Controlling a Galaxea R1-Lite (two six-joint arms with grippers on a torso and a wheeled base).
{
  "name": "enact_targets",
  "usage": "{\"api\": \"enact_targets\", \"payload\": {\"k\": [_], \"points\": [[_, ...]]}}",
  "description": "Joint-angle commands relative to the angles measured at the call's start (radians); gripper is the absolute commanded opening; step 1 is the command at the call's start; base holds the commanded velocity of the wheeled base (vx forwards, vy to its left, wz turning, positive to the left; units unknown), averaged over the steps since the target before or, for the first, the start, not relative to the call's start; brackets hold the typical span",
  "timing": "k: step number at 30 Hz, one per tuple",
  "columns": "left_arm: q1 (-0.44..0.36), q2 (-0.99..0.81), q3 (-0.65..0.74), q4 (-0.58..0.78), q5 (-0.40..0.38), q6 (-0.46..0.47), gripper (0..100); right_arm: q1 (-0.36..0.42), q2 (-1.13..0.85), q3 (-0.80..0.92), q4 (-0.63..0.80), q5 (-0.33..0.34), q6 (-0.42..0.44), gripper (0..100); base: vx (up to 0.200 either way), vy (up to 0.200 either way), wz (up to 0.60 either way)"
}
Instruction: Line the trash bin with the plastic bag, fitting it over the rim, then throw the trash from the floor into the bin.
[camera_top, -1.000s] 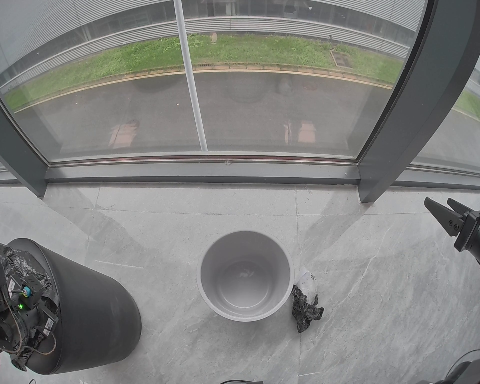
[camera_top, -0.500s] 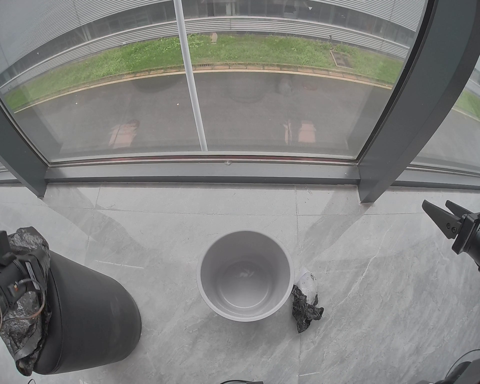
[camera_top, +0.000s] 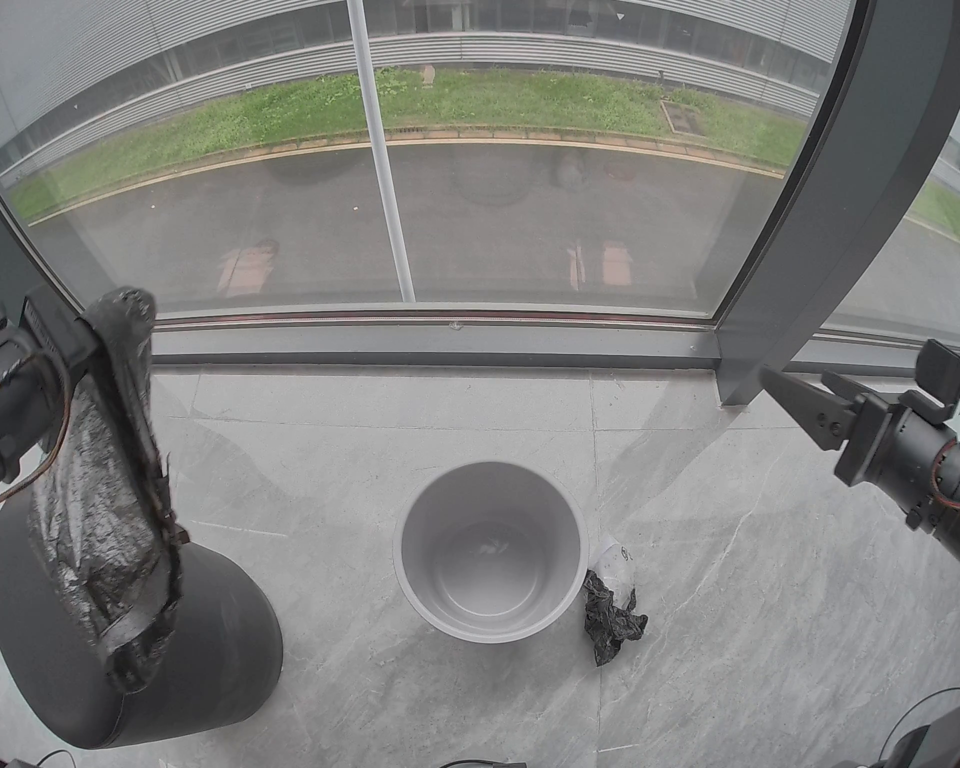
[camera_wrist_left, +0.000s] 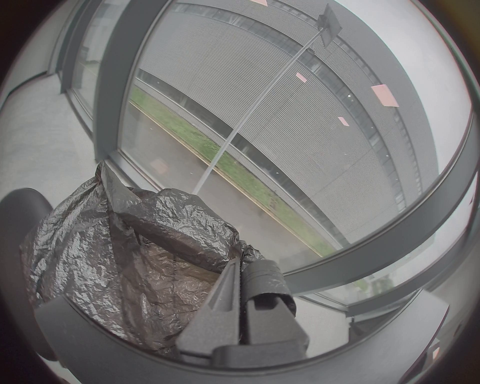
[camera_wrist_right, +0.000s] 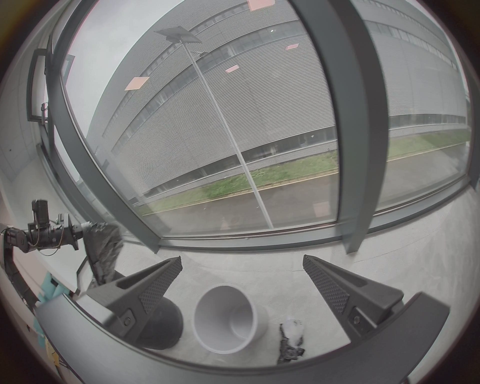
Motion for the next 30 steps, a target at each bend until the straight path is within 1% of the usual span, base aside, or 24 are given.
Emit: {"api": "enact_targets", "payload": {"k": [1, 6, 10, 15, 21, 26, 27, 30], "points": [[-0.252, 0.201, -0.2, 0.023, 0.132, -0.035, 0, 0.211, 0.252, -0.165, -0.022, -0.087, 0.013, 100, 0.0, 0.0, 0.0], [-0.332, 0.228, -0.236, 0.028, 0.137, -0.039, 0, 0.26, 0.315, -0.206, -0.013, -0.091, 0.007, 100, 0.0, 0.0, 0.0], [-0.35, 0.234, -0.275, 0.034, 0.137, -0.039, 0, 0.291, 0.35, -0.22, -0.015, -0.091, 0.004, 100, 0.0, 0.0, 0.0], [-0.36, 0.251, -0.318, 0.039, 0.137, -0.039, 0, 0.306, 0.414, -0.237, -0.027, -0.091, 0.004, 100, 0.0, 0.0, 0.0], [-0.401, 0.242, -0.33, 0.048, 0.137, -0.041, 0, 0.306, 0.502, -0.258, -0.03, -0.091, 0.004, 100, 0.0, 0.0, 0.0], [-0.41, 0.231, -0.328, 0.048, 0.137, -0.041, 0, 0.32, 0.56, -0.281, -0.032, -0.09, 0.003, 100, 0.0, 0.0, 0.0], [-0.41, 0.231, -0.328, 0.048, 0.137, -0.045, 0, 0.337, 0.579, -0.289, -0.03, -0.09, 0.003, 100, 0.0, 0.0, 0.0], [-0.41, 0.23, -0.328, 0.048, 0.137, -0.048, 0, 0.351, 0.608, -0.298, -0.032, -0.09, 0.001, 100, 0.0, 0.0, 0.0]]}}
